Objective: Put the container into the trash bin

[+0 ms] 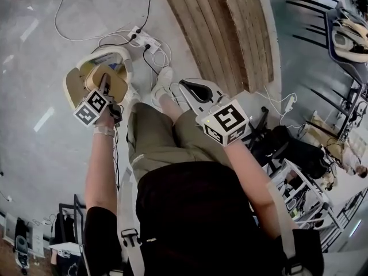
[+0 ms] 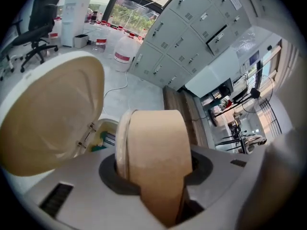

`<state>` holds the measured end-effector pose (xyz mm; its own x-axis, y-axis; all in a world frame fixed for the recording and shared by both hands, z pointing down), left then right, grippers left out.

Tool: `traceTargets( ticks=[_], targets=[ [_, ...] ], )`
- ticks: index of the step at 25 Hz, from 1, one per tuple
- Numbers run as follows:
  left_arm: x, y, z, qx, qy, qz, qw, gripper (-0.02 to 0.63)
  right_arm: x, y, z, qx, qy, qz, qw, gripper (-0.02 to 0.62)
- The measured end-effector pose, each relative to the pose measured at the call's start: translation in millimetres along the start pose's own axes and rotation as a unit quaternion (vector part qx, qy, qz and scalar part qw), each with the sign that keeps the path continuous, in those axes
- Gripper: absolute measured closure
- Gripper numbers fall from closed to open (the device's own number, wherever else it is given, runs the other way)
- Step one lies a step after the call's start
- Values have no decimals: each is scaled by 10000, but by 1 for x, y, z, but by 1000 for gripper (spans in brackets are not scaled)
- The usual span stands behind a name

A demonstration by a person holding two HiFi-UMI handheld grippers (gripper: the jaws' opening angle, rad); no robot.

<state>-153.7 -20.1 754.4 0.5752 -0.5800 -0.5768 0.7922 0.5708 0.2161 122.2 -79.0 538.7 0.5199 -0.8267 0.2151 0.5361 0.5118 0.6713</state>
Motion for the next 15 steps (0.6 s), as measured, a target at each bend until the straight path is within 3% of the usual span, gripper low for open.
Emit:
traceTargets(
  ticks=[6,15],
  targets=[
    [-25,4,25,190,-71,-887,9958,420,5,13,9,-120,-42,17,9999,580],
    [-56,8,59,459,-146,-1577,9863,417,15,31,18,-225,51,147,9996,580]
  ],
)
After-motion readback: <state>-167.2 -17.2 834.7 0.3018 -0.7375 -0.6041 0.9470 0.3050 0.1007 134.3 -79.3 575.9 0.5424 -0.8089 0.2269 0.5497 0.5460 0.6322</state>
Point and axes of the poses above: the fingertips, and each gripper's own axes: z forward along the fingers, x to its right, y out of its underside, the point moved 5 cm from there along -z, backward along the fingers, and after that the axes turned 10 degrees about -z, right-handed, at the moved point
